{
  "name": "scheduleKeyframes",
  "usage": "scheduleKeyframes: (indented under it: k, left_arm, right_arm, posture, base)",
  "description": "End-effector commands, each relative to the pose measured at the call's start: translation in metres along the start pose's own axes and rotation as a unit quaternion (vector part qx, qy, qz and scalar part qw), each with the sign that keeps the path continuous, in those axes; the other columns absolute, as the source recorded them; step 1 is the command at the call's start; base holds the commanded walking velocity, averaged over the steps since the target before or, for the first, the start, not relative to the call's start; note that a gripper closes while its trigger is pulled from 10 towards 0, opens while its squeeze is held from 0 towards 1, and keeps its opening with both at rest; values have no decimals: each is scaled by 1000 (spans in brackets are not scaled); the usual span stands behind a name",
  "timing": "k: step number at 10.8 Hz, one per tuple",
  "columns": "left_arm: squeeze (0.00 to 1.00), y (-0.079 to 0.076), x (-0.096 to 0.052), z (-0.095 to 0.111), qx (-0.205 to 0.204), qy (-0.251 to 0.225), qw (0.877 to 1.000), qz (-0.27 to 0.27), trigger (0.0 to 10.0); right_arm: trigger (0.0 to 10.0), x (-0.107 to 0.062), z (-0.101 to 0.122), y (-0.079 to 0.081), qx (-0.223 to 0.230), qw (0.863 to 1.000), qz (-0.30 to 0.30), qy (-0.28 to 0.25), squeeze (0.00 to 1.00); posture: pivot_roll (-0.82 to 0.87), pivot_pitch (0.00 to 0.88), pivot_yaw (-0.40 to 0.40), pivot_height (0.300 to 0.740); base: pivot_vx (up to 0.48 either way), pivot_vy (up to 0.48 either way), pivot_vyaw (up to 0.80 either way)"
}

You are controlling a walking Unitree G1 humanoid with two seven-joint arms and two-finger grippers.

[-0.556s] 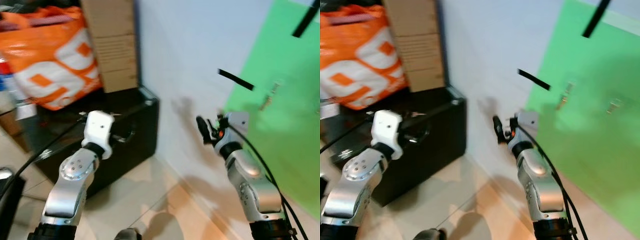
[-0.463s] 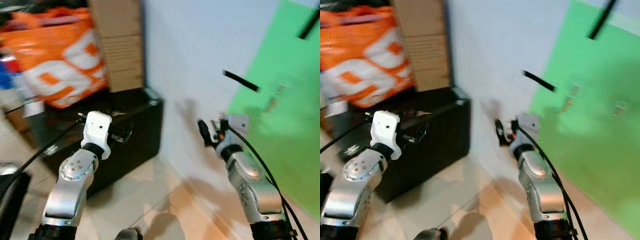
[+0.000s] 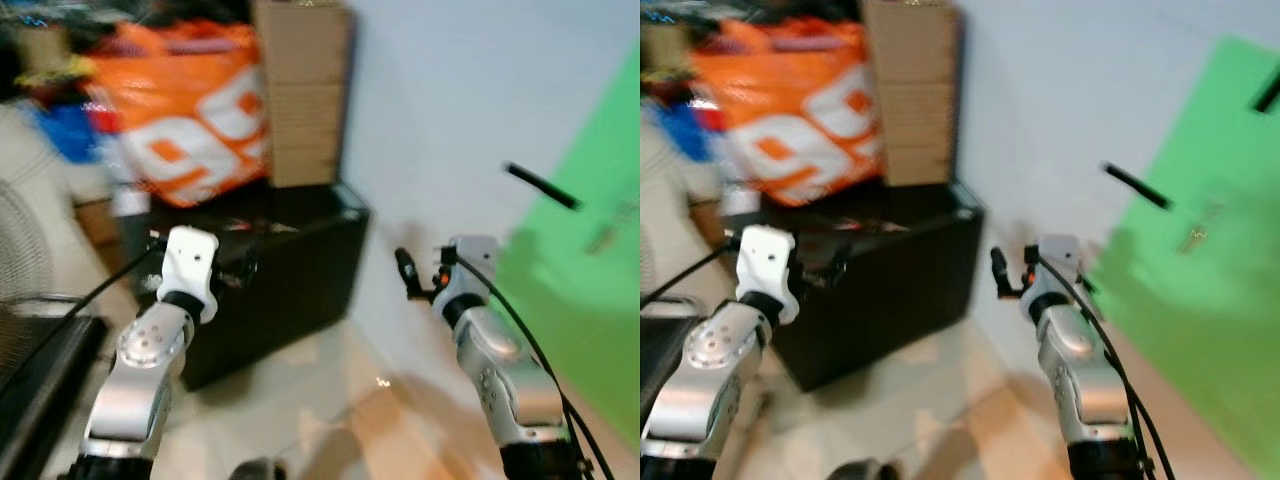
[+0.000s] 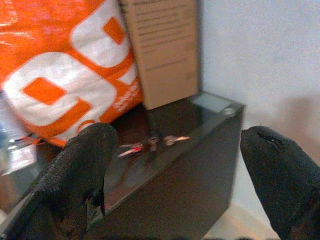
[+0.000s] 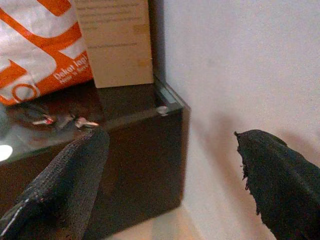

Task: Hang keys on a hook

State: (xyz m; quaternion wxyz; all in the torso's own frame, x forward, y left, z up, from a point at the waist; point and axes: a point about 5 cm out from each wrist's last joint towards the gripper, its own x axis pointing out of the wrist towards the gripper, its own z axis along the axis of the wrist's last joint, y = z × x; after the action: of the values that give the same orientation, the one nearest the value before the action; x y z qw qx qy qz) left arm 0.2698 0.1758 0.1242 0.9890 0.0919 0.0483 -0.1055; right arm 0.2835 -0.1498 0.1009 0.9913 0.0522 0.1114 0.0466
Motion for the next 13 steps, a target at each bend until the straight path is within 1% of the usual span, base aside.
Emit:
scheduleKeyframes:
  k: [1,3,6,7,8,10,12,13]
  left_arm:
    - [0,0,2,5,6,-7,1000,4,10000]
    - [0,-2,2,4,8,-2,1000,4,10000]
    - [0,0,2,2,8,1,1000,8,10000]
    - [0,0,2,4,8,0,1000,7,10000]
    - [0,1,1,5,8,-1,1000,7,10000]
    - [0,1,1,2,18,6,1000,5,10000]
    - [0,-1,1,6,17,1,1000,-2,10000]
    - [0,0,1,4,16,4,1000,1,10000]
  right_arm:
    - [10000,0,1,-7,-5,1000,-19,-3,1000]
    - [10000,1,2,-8,-4,1000,-31,0,1000]
    - [10000,3,1,-5,-17,999,-29,0,1000]
    - [10000,3,2,-6,-11,999,-35,-2,1000]
    - [10000,4,2,-7,-14,999,-37,-1,1000]
    - [10000,5,1,-6,-17,999,-38,-1,1000]
    - [10000,6,4,-5,-15,999,-28,-4,1000]
    - [10000,6,3,-3,-22,1000,-18,-4,1000]
  posture:
    - [-28,0,-14,740]
    - [-19,0,-19,740]
    - [-18,0,-16,740]
    - [-12,0,-20,740]
    - [-7,0,-25,740]
    - [-7,0,-21,740]
    - [-5,0,-23,740]
    - [-8,0,-20,740]
  base:
    - [304,0,0]
    - [308,0,0]
    - [316,0,0]
    - [311,0,0]
    - [334,0,0]
    - [343,0,0]
    - [347,0,0]
    - [337,0,0]
